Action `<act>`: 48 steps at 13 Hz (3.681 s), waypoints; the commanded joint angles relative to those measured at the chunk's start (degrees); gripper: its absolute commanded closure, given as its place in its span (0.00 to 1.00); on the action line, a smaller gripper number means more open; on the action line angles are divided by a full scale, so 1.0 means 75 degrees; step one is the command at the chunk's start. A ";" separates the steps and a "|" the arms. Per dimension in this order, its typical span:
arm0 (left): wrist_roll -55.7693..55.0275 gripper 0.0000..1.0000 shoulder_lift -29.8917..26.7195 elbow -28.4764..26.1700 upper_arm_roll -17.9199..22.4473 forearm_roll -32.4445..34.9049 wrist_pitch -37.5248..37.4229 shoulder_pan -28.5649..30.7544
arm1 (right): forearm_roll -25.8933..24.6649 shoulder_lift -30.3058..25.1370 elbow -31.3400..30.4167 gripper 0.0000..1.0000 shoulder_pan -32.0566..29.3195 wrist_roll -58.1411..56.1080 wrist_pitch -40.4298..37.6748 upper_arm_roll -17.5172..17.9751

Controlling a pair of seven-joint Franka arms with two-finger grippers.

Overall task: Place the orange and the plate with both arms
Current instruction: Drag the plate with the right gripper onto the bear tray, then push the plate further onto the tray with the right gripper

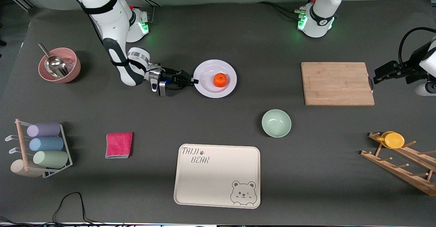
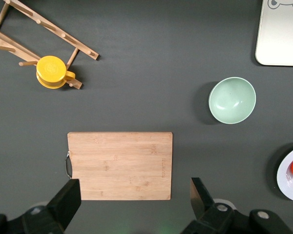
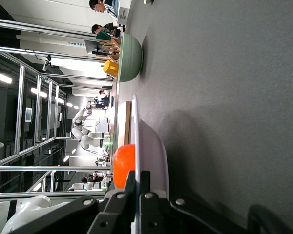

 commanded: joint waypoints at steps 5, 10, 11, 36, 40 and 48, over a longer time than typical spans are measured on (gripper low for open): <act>0.0082 0.00 -0.0105 -0.0087 0.0048 0.0041 0.0052 -0.0121 | 0.0218 -0.0052 -0.0050 1.00 -0.0024 -0.0207 -0.0471 -0.0013; 0.0082 0.00 -0.0105 -0.0087 0.0048 0.0041 0.0052 -0.0121 | 0.0230 -0.0157 0.0054 1.00 -0.0340 0.0610 -0.1618 -0.0036; 0.0082 0.00 -0.0116 -0.0087 0.0048 0.0053 0.0052 -0.0121 | 0.0218 -0.0239 0.0125 1.00 -0.0457 0.0892 -0.1690 -0.0025; 0.0082 0.00 -0.0105 -0.0111 0.0036 0.0041 0.0017 -0.0121 | -0.2102 0.3953 0.9895 1.00 -0.1453 0.6765 0.1918 -0.0564; 0.0082 0.00 -0.0116 -0.0111 0.0036 0.0041 0.0005 -0.0121 | -0.2395 0.4704 1.0904 1.00 -0.1594 0.6766 0.1930 -0.0564; 0.0082 0.00 -0.0116 -0.0122 0.0036 0.0042 -0.0007 -0.0121 | -0.2688 0.5456 1.1563 1.00 -0.1559 0.6274 0.2305 -0.0552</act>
